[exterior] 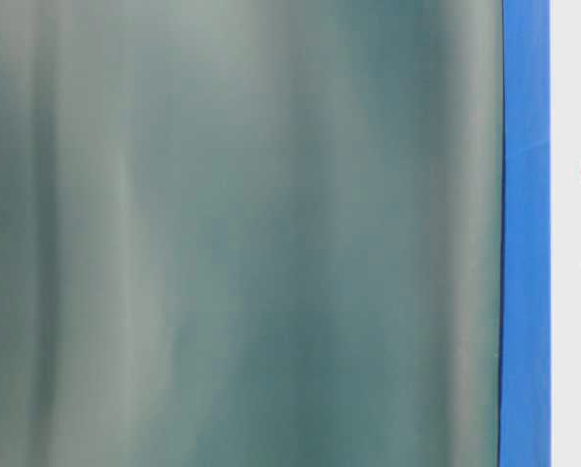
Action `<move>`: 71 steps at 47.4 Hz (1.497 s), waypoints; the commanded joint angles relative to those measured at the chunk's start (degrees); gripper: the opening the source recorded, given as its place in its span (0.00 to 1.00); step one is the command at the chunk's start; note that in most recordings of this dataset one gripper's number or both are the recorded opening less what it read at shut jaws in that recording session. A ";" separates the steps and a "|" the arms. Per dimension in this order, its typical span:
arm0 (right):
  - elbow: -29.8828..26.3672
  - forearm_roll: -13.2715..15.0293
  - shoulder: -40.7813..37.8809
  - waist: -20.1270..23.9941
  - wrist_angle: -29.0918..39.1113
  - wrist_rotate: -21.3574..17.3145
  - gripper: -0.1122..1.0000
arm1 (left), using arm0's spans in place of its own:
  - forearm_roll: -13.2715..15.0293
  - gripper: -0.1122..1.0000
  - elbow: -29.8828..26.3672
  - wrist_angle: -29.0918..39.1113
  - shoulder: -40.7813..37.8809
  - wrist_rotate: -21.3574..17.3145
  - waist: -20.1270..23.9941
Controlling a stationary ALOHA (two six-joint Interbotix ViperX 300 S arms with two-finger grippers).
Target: Touch the tip of the soldering iron to the tip of the solder at the mark.
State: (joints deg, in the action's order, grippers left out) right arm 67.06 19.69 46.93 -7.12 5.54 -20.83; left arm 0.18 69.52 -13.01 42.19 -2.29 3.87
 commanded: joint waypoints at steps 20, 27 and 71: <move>11.78 -4.22 0.88 -0.18 -15.47 -0.44 0.76 | -0.09 0.80 11.16 -1.32 12.13 0.44 0.18; 12.13 -4.31 0.79 -0.09 -16.44 -0.44 0.76 | -0.09 0.80 12.74 -1.14 14.41 0.70 0.09; 12.13 -4.31 0.70 -0.09 -16.35 -0.44 0.76 | -0.09 0.80 12.83 -0.09 15.38 0.88 -1.23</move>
State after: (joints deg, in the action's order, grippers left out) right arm 79.80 15.56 47.99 -7.21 -10.37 -21.18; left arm 0.18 82.97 -12.74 57.83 -1.49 2.72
